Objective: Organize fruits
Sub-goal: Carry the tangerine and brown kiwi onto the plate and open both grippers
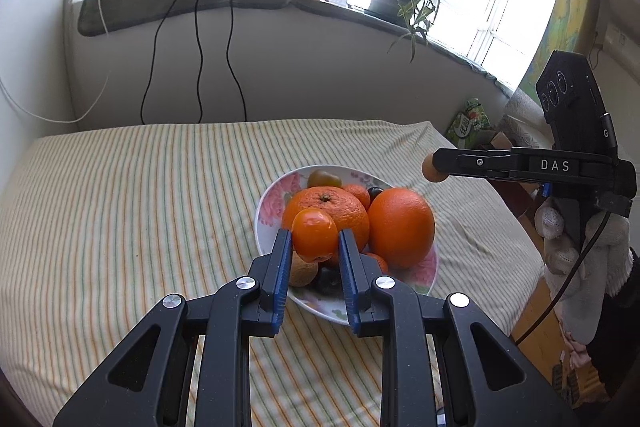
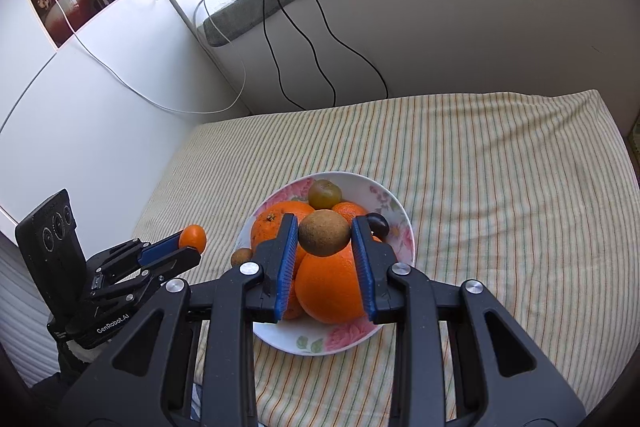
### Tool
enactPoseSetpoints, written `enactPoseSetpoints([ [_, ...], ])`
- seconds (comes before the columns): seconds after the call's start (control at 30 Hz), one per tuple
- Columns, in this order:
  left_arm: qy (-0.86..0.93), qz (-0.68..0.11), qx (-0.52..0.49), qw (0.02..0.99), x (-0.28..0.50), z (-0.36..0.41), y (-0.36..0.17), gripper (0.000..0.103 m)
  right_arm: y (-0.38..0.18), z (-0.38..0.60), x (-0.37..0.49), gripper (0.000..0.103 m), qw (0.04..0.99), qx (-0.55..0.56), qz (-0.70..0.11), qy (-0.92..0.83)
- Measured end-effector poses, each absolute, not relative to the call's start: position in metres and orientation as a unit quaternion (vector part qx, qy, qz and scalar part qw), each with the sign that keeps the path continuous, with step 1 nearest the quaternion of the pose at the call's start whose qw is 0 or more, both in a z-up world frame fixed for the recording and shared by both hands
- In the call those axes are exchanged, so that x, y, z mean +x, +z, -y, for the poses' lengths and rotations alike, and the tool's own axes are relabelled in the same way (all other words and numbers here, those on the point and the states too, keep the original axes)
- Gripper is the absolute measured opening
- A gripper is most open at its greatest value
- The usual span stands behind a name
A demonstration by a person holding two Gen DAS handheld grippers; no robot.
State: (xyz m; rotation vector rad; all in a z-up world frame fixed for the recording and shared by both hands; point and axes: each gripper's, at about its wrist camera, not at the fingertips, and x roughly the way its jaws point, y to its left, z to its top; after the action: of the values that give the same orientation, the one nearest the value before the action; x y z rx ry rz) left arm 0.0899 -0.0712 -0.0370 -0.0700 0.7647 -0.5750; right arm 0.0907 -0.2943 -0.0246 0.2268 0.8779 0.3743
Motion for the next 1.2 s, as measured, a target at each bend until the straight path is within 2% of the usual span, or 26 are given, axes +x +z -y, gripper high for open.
enactPoseSetpoints([
  [0.53,-0.31,-0.376,-0.007,0.873,0.081,0.118,-0.043,0.022,-0.044,0.304,0.115,0.029,0.88,0.097,-0.436,0.163],
  [1.2,-0.308,-0.376,0.004,0.874,0.086,0.128,-0.04,0.022,-0.061,0.299,0.136,0.029,0.869,0.096,-0.455,0.171],
])
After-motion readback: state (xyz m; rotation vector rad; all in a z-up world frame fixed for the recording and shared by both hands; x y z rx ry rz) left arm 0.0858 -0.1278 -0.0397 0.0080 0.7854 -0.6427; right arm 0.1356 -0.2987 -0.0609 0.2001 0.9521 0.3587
